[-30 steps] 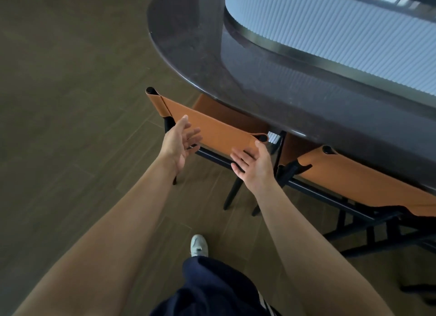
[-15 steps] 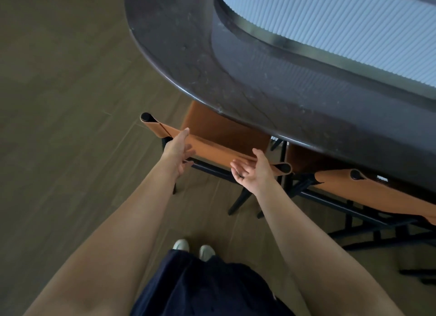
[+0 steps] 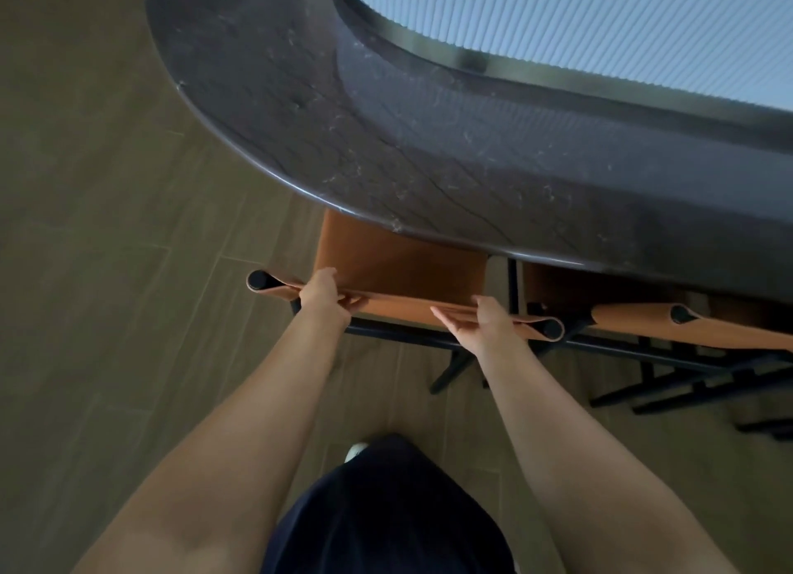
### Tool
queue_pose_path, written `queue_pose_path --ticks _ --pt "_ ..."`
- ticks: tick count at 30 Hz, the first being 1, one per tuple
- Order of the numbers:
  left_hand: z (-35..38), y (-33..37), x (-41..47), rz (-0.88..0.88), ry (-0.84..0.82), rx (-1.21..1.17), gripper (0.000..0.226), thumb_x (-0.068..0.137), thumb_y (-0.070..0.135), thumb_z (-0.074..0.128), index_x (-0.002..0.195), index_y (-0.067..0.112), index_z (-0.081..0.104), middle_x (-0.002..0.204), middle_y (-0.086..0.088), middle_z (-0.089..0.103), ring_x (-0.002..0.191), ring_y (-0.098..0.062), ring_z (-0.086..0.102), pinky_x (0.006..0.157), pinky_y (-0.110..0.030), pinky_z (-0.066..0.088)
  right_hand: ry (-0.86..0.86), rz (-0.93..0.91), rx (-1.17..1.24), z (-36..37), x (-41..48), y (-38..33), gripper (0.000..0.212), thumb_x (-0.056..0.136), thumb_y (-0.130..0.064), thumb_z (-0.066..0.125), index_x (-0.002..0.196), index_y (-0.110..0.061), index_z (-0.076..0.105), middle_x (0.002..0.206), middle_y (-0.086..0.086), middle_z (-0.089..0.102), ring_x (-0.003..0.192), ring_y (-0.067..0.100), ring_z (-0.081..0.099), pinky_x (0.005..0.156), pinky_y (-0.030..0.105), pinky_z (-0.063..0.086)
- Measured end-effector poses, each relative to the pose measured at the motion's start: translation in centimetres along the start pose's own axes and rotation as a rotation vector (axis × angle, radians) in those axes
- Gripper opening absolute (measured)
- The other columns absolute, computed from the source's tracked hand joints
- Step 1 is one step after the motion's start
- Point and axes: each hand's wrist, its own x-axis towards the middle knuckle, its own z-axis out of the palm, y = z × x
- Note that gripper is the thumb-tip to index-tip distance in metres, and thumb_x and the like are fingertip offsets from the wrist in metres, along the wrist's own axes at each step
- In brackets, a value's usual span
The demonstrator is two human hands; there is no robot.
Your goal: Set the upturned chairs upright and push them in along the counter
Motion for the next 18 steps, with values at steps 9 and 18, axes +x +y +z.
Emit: queue_pose_path --ticks 9,18 --pt "0.6 -0.6 0.1 -0.032 -0.046 0.037 0.026 0.093 -0.012 0.034 0.113 -0.002 0.047 0.106 -0.021 0.056 0.101 -0.037 0.055 0.086 -0.054 0.050 0.045 -0.123 0.046 -0.9 1.2 -0.6 0.034 0.088 0.019 0.029 0.111 0.001 0.045 0.124 0.029 0.045 0.109 0.052 0.049 0.088 0.067 0.048" --pt "5.0 -2.2 -0.2 -0.027 -0.210 0.015 0.019 0.094 -0.016 0.034 0.089 0.000 0.043 0.089 -0.017 0.053 0.078 -0.030 0.055 0.096 -0.056 0.044 0.018 -0.162 0.076 -3.3 1.6 -4.8 0.033 0.094 0.016 0.037 0.120 -0.003 0.042 0.123 0.027 0.043 0.120 0.049 0.049 0.093 0.063 0.048"
